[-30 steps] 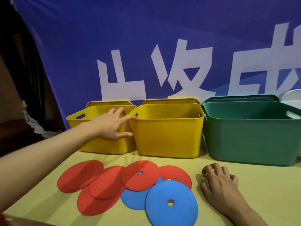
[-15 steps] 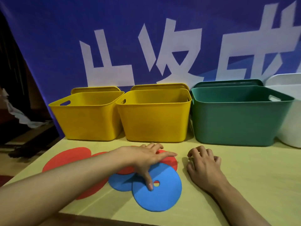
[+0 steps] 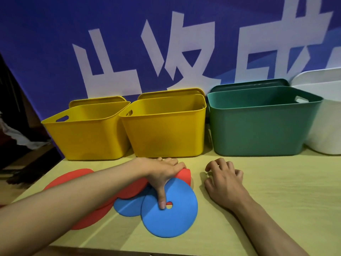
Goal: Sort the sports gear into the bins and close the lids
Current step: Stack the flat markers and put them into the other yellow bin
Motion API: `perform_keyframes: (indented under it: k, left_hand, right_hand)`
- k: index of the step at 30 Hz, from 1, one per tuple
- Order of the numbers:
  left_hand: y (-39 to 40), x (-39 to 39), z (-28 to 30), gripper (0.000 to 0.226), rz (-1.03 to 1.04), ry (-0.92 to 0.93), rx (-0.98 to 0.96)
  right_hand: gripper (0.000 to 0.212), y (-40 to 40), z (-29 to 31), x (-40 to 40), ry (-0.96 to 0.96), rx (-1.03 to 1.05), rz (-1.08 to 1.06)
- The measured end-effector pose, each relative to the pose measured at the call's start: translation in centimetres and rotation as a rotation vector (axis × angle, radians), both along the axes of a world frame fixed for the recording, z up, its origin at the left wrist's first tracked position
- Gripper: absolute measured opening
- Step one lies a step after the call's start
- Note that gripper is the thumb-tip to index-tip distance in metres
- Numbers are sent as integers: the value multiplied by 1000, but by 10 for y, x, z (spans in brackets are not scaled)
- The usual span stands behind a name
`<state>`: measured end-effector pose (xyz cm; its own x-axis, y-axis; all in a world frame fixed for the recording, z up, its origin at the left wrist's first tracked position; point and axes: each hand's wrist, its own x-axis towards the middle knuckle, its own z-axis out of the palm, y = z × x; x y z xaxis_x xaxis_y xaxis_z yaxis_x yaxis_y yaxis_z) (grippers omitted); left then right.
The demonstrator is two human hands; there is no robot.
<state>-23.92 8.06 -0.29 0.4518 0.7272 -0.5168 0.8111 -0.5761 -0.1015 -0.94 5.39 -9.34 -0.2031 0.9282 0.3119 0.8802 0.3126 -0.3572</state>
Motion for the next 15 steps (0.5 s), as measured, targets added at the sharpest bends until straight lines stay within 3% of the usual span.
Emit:
perform_keyframes:
  k: [7,15]
  left_hand:
    - [-32,-21,8,56,-136,-367,205]
    - [-45,-53,73,38,-13,-867,490]
  right_hand:
    - [24,-2,3,1,18,-26,20]
    - [21,-7,3,2,32,-23,-7]
